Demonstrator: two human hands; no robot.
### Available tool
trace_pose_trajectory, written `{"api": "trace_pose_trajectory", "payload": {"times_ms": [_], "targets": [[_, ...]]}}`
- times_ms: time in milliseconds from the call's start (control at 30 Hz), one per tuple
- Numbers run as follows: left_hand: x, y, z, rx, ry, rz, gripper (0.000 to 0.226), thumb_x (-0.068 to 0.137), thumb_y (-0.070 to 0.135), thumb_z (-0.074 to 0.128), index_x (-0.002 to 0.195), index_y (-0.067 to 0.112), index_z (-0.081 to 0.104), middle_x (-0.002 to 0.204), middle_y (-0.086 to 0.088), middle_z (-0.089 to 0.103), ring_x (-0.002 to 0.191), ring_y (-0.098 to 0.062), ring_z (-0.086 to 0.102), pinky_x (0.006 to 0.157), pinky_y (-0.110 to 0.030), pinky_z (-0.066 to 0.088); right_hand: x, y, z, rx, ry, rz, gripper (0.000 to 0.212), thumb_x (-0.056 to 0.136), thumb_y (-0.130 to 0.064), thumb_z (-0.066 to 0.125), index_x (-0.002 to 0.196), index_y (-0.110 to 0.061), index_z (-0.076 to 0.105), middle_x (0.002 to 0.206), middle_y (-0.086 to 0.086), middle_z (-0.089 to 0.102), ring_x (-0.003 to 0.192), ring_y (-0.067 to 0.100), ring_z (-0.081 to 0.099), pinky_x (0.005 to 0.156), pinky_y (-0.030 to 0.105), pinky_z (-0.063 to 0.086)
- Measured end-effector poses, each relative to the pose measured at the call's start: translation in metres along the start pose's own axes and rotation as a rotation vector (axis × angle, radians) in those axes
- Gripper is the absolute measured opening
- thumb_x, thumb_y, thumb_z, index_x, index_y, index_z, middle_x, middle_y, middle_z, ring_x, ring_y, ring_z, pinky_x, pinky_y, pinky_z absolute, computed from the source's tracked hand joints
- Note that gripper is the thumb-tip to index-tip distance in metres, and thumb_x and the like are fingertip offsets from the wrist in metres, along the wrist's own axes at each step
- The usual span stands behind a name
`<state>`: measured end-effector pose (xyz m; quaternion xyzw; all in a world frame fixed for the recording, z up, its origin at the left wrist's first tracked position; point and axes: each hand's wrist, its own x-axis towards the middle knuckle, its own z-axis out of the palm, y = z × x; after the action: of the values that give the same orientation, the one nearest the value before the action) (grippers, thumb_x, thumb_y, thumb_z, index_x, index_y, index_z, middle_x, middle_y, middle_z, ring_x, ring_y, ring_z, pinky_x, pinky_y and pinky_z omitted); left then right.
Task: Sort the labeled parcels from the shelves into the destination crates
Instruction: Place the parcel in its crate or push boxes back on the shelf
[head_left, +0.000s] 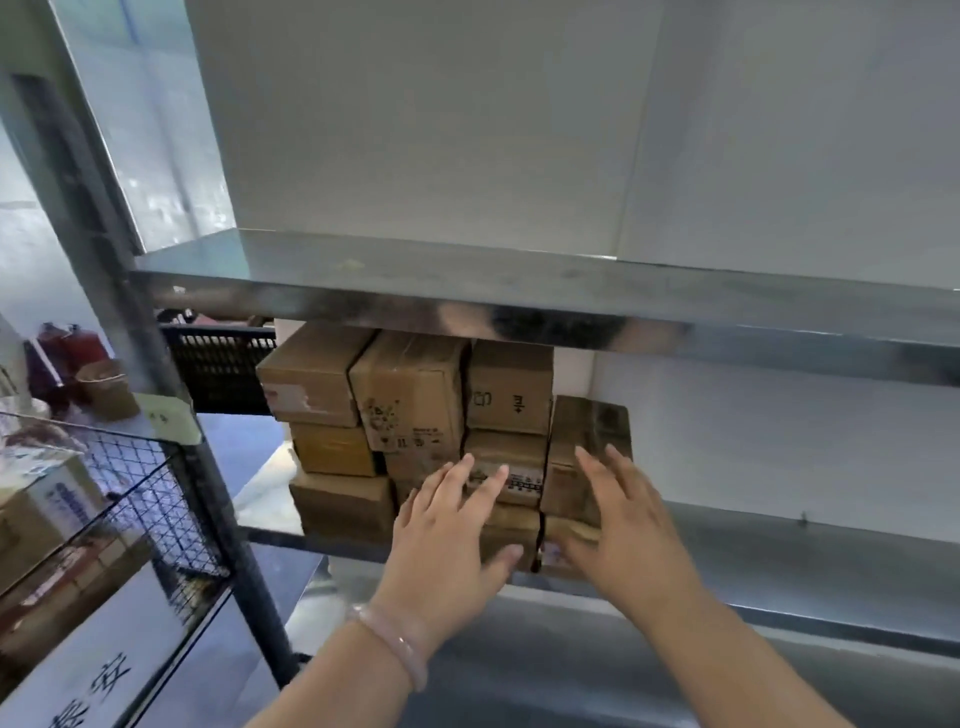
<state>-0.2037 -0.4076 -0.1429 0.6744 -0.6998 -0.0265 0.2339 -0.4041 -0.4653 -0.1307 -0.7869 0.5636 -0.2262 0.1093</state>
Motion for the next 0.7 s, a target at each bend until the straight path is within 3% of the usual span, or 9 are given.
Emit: {"api": "trace_pose_trajectory", "payload": {"times_ms": [200, 467, 600, 700], "targets": [[0.045, 0.053, 0.041, -0.026, -0.052, -0.02, 0.076, 0.092, 0.061, 0.051, 0.153, 0.049, 0.009, 0.165, 0.005, 0.005, 0.151, -0.019, 0.001, 0.121, -0.044, 0.01, 0.029, 0.069, -0.011, 0.038, -0.031, 0.06, 0.085, 0.085, -0.057, 0.062, 0.152, -0.036, 0.016, 0.162, 0.001, 0.012, 0.148, 0.022, 0.012, 0.117, 0.037, 0.02], [0.11, 0.109, 0.083, 0.14, -0.008, -0.013, 0.074, 0.091, 0.063, 0.046, 0.154, 0.037, 0.018, 0.162, -0.003, 0.018, 0.148, -0.027, 0.013, 0.12, -0.049, 0.015, 0.045, 0.128, -0.017, 0.161, -0.059, 0.054, 0.075, 0.088, -0.052, 0.059, 0.149, -0.047, 0.016, 0.16, -0.006, 0.015, 0.145, 0.016, 0.018, 0.114, 0.034, 0.024], [0.133, 0.12, 0.099, 0.22, -0.064, -0.162, 0.087, 0.089, 0.071, 0.038, 0.157, 0.024, 0.011, 0.159, -0.01, 0.023, 0.147, -0.032, 0.016, 0.118, -0.052, 0.018, 0.053, 0.148, -0.022, 0.21, -0.038, 0.021, 0.073, 0.088, -0.048, 0.06, 0.149, -0.047, 0.018, 0.159, -0.009, 0.018, 0.144, 0.012, 0.018, 0.11, 0.028, 0.025], [0.136, 0.125, 0.108, 0.276, -0.105, -0.213, 0.09, 0.083, 0.08, 0.031, 0.155, 0.027, 0.021, 0.16, -0.012, 0.021, 0.146, -0.035, 0.014, 0.116, -0.055, 0.016, 0.059, 0.161, -0.025, 0.24, -0.024, 0.042, 0.071, 0.09, -0.047, 0.058, 0.149, -0.046, 0.019, 0.158, -0.009, 0.02, 0.144, 0.013, 0.019, 0.11, 0.032, 0.03]]}}
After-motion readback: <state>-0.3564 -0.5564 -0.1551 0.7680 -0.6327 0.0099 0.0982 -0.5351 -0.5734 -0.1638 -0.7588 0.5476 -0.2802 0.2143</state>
